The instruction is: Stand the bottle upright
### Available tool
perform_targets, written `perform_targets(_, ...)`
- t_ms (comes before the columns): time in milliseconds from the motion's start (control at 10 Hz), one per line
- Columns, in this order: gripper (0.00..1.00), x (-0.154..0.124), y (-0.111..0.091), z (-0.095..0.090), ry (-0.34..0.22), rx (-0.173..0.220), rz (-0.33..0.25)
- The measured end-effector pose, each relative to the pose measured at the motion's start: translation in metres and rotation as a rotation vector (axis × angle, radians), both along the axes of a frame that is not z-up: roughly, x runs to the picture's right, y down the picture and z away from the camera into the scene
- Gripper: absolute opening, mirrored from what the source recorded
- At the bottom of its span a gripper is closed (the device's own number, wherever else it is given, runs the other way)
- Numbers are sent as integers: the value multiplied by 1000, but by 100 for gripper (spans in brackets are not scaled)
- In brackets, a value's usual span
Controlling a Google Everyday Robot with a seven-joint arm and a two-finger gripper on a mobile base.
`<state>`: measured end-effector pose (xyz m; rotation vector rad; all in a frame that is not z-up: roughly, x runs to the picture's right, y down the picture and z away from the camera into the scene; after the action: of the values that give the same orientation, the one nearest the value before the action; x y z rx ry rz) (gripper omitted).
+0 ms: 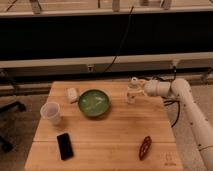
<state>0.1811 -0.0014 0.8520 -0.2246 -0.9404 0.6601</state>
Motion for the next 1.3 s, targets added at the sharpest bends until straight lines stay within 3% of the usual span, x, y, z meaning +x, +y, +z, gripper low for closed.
perform_targets(700,74,-7,11,4,-2,-22,-12)
perform_targets(800,80,-7,12,4,0,-24,-11)
perform_targets(1300,80,-5,19,2,5,-34,-22)
